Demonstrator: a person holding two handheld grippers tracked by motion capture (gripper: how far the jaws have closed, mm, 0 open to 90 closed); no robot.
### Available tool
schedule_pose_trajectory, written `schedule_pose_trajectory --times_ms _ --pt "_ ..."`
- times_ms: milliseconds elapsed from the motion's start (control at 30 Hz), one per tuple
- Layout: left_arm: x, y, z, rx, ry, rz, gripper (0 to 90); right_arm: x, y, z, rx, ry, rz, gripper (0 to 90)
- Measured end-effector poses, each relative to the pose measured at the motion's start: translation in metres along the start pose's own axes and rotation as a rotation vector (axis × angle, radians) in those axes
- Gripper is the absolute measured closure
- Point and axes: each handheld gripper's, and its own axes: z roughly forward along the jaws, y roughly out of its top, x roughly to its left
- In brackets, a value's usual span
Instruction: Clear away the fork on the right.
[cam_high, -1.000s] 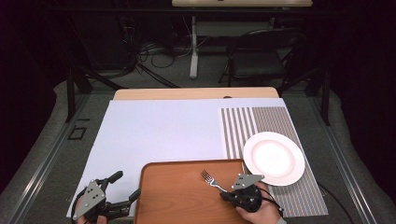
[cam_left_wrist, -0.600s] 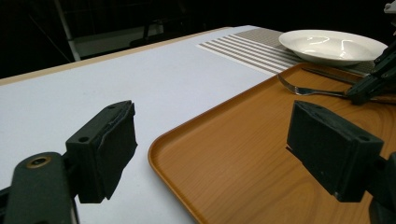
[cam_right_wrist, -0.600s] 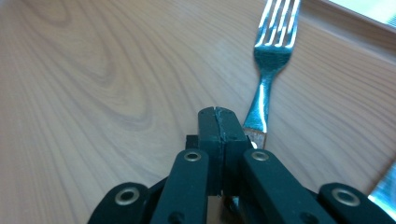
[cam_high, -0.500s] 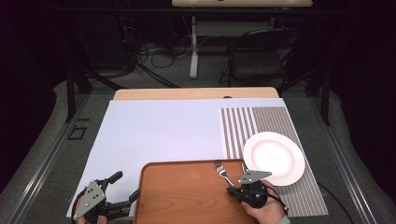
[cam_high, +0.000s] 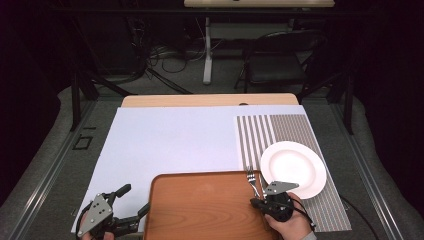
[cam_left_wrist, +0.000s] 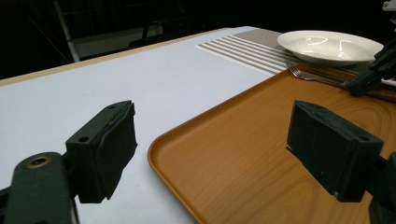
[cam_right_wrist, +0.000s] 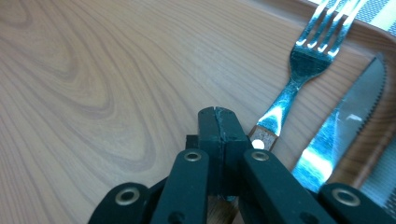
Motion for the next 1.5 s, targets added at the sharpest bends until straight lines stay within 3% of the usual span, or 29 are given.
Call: schedule_pose_trajectory --times_ms 433,567,733,800,967,1133,1267,1333,1400,1500 --pt "0.001 0.000 0.001 0.000 0.007 -0.002 15.8 -0.003 -0.003 -0.004 -0.008 0.012 0.019 90.0" --pt "0.000 0.000 -0.001 0.001 0.012 0.001 15.8 0.000 -0.002 -0.009 -0.023 0.022 0.001 87.7" --pt "-0.001 0.001 -0.006 -0.007 0.014 0.020 15.8 0.006 0.001 -0.019 -0.060 0.015 -0.062 79.6" --pt "-0.001 0.000 -0.008 -0.001 0.013 0.026 15.8 0.008 0.002 -0.024 -0.082 -0.013 -0.103 72.1" --pt "0.000 0.000 -0.008 -0.003 0.022 0.014 15.8 0.009 0.004 -0.028 -0.111 -0.033 -0.143 63.1" --pt "-0.001 0.000 -0.008 0.004 0.019 0.019 15.8 0.009 0.004 -0.036 -0.145 -0.091 -0.215 52.1" --pt "0.001 -0.001 -0.008 0.004 0.021 0.016 15.8 0.006 0.002 -0.042 -0.134 -0.091 -0.211 51.0" --pt "0.001 -0.001 -0.007 0.002 0.023 0.012 15.8 0.003 0.002 -0.046 -0.156 -0.098 -0.226 49.6" --pt "0.001 -0.001 -0.007 0.004 0.022 0.012 15.8 -0.001 0.002 -0.053 -0.165 -0.103 -0.175 48.1" --pt "0.000 -0.001 -0.008 0.003 0.024 0.016 15.8 -0.004 0.002 -0.059 -0.165 -0.103 -0.138 45.5"
